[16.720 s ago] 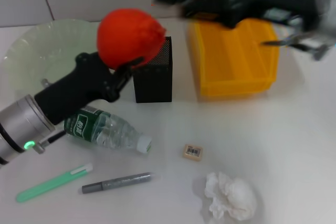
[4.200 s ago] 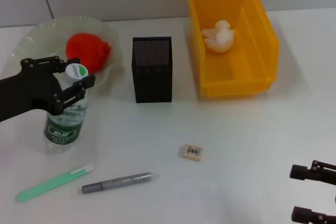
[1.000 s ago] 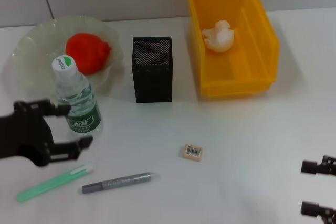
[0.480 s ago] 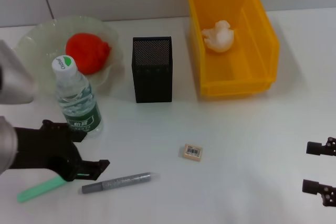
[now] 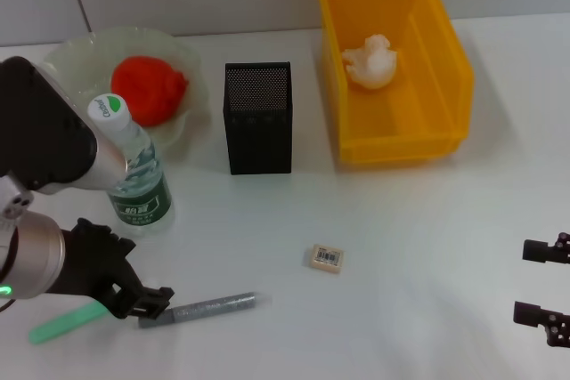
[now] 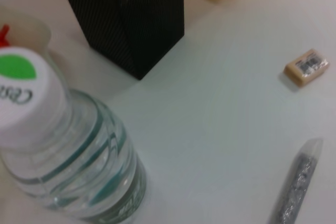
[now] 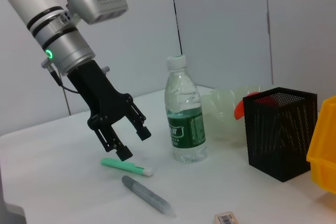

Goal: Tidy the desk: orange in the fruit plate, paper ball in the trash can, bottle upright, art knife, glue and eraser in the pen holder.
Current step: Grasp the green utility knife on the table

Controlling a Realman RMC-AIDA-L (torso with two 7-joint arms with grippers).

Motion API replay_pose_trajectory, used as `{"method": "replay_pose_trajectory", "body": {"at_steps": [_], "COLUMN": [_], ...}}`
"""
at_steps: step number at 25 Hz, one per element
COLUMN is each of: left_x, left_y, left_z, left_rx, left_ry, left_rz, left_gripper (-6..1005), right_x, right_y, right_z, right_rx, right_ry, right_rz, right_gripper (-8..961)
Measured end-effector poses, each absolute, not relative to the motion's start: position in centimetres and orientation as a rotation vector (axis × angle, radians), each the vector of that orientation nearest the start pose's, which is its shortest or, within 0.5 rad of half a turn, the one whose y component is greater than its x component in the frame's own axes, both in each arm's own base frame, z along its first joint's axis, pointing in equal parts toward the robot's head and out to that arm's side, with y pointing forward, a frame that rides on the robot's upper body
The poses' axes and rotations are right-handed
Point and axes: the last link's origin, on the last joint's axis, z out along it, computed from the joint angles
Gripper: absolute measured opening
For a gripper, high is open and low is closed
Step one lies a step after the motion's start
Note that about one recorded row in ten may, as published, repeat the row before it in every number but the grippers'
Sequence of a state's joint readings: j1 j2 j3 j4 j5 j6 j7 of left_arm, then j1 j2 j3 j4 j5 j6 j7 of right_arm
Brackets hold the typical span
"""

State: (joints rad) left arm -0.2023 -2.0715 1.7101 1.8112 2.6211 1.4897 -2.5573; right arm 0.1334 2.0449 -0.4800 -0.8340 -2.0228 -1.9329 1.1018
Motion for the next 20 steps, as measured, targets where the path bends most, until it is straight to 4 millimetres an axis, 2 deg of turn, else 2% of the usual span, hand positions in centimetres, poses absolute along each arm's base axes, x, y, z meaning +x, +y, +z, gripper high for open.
{"method": "replay_pose_trajectory", "body": {"at_steps": [10, 20], "left_x": [-20.0, -20.0], "left_y": [28.3, 28.9], "left_z": [-2.0, -2.0], "left_rx": [-2.576, -2.574], "left_ry": [-0.687, -0.619], "left_rz": [0.594, 0.651], "left_gripper": [774, 772], "right_x": [34.7, 34.9], "right_y": [19.0, 18.7], "right_z": [6.7, 6.5], "right_rx": [-2.622, -2.635], "right_ry": [0.499, 0.514], "right_rz": [0.696, 0.681], "right_gripper": [782, 781]}}
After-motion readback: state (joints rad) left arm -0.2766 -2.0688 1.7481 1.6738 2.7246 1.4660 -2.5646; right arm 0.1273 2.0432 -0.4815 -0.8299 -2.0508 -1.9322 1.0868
